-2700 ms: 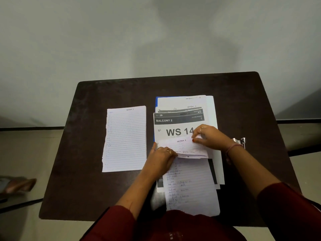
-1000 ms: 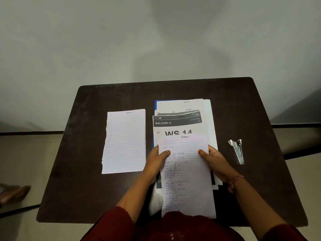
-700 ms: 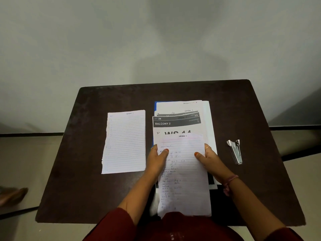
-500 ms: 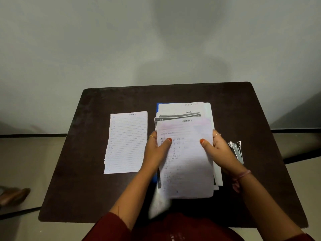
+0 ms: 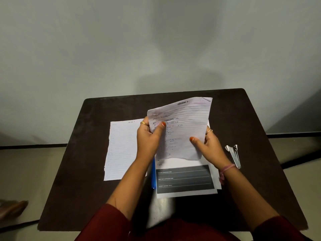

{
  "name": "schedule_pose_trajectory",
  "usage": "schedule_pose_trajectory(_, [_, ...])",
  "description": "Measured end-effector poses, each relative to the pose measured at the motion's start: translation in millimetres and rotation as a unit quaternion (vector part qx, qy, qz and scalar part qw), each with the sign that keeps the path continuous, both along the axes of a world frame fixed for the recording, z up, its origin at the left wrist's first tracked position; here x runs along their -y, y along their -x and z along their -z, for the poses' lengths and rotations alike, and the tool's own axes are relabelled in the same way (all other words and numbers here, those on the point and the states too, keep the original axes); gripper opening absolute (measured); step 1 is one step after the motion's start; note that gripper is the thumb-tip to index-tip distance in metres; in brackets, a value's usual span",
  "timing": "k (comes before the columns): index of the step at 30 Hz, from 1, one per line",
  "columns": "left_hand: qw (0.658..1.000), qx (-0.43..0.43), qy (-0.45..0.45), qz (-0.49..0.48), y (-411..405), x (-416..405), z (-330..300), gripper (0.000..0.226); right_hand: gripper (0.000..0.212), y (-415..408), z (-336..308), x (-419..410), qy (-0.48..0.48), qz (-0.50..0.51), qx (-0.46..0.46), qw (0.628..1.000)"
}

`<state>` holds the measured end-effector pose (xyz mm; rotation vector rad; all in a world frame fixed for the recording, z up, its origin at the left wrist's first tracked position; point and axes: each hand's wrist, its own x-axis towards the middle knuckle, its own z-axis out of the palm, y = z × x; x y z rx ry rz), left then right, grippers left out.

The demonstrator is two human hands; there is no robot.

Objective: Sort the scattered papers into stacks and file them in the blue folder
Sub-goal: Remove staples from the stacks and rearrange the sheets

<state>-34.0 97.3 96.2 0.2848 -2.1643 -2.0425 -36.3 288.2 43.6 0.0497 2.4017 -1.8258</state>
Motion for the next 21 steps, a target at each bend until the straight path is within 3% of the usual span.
schedule_pose_trajectory(7, [1.0, -0.023, -0.006, -0.021, -10, -8, 10, 0.029, 0.04, -6, 9, 14, -0.004, 0.091, -0.036, 0.995])
schedule_pose_trajectory(21, [0.998, 0.069, 0.008, -0.004, -6, -13, 52, 0.045, 0.044, -2, 31, 10, 0.019, 0.078, 0.003, 0.997])
